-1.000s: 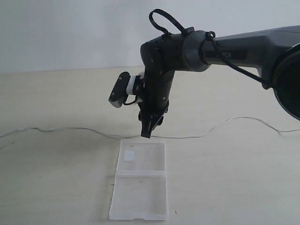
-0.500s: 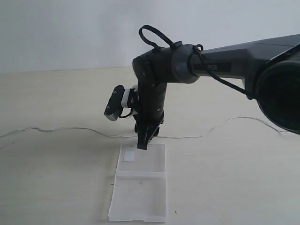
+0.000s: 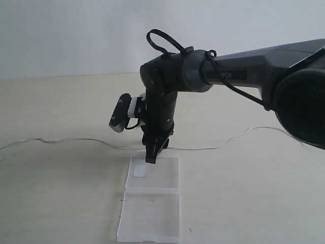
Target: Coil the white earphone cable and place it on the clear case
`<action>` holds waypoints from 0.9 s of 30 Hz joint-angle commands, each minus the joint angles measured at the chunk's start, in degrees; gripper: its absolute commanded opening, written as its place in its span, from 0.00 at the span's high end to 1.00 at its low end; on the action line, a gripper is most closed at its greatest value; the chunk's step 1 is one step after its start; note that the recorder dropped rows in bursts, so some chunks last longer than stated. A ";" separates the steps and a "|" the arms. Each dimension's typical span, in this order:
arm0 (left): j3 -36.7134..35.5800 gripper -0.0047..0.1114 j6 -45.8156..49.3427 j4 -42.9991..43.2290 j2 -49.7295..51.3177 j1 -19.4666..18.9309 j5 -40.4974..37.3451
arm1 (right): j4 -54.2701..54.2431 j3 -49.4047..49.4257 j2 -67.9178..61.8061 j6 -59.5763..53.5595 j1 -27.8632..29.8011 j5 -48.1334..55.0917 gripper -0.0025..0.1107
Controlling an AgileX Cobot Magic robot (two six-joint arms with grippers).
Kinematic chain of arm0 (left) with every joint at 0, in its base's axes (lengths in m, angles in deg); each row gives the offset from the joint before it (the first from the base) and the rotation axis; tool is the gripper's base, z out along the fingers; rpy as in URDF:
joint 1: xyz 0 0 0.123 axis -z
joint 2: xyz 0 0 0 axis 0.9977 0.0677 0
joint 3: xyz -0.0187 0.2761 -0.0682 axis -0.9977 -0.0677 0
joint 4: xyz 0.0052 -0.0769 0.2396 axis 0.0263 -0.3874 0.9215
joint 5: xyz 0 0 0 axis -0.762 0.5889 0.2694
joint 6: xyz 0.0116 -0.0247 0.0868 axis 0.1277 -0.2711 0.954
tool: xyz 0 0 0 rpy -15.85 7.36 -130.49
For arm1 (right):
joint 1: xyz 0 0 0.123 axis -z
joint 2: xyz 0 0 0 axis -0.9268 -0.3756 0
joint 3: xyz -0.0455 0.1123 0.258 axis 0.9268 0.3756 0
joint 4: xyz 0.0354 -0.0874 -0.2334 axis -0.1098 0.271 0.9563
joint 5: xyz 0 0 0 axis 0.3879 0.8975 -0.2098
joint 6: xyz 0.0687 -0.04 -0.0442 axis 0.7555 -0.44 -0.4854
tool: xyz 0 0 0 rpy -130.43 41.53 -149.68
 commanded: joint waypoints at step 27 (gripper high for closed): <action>-0.06 0.96 0.27 -0.28 -0.33 -0.15 0.39 | 10.66 -4.75 3.86 6.65 -0.08 0.03 0.98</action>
